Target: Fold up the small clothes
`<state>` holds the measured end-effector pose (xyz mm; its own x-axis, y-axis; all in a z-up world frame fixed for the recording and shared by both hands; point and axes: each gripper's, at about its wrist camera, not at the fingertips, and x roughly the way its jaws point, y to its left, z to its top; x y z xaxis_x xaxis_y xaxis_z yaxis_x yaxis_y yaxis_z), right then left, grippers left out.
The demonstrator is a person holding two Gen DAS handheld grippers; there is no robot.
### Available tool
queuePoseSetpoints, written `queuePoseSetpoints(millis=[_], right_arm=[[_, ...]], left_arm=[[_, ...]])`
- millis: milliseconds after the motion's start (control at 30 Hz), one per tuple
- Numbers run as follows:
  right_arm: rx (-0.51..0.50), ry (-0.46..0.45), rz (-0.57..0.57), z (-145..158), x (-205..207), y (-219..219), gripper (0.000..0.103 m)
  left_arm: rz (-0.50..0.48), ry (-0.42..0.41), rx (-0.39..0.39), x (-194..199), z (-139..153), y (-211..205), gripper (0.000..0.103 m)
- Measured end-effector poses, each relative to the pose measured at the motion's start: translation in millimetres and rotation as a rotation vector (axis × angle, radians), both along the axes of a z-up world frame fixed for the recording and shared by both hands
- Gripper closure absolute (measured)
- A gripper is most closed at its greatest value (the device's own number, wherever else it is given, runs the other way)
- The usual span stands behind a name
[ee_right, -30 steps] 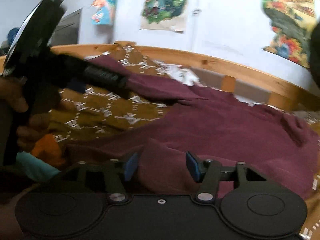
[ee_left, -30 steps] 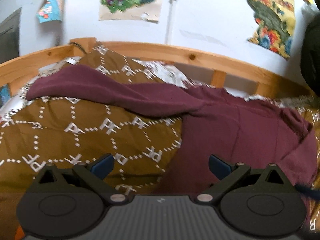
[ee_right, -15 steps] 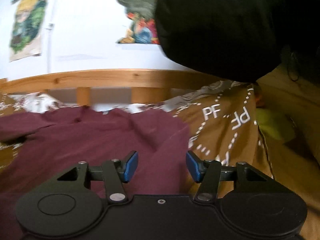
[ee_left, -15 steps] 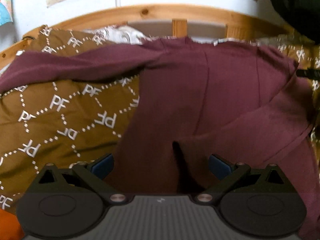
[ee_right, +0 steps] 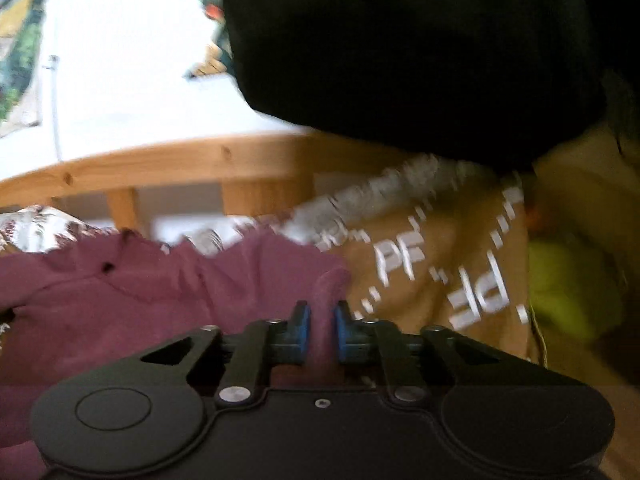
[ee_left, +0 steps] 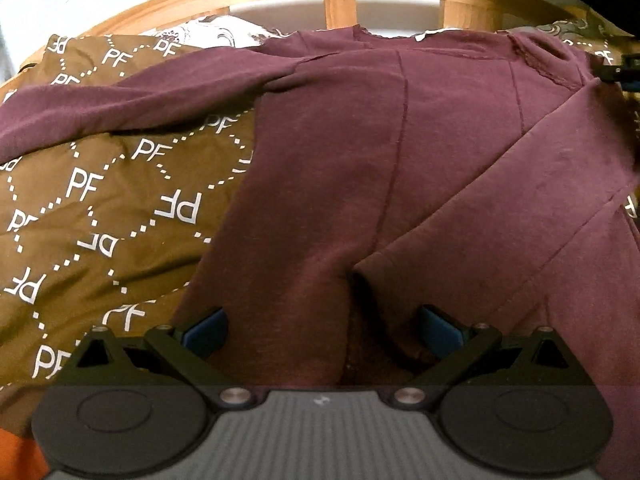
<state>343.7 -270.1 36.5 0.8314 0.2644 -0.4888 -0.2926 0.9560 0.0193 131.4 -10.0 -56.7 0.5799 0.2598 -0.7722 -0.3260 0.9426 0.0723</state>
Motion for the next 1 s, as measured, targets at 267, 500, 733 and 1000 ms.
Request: queuePoseSetpoints(millis=[267,500,733,1000], right_arm=[[-0.125,-0.044,0.023,-4.7,-61.9,-26.7,0.059],[-0.666,-0.114,0.212,-51.2,-112.1,8.0,0.061],[-0.99,-0.262,0.327,-82.1,-118.7,38.2,0.067],[-0.77,-0.246,0.22,-53.9,-120.3,28.7,0.102]], left_arm=[[-0.002,0.002,-0.007,-1.3,2.5,-0.3,0.001],[-0.006,0.001,-0.006,-3.1,3.4,-2.8,0.001],[-0.01,-0.002,-0.018,-5.6,4.4,-1.5,0.001],[-0.013,-0.004,-0.028,-5.3,3.3,-1.4,0.001]])
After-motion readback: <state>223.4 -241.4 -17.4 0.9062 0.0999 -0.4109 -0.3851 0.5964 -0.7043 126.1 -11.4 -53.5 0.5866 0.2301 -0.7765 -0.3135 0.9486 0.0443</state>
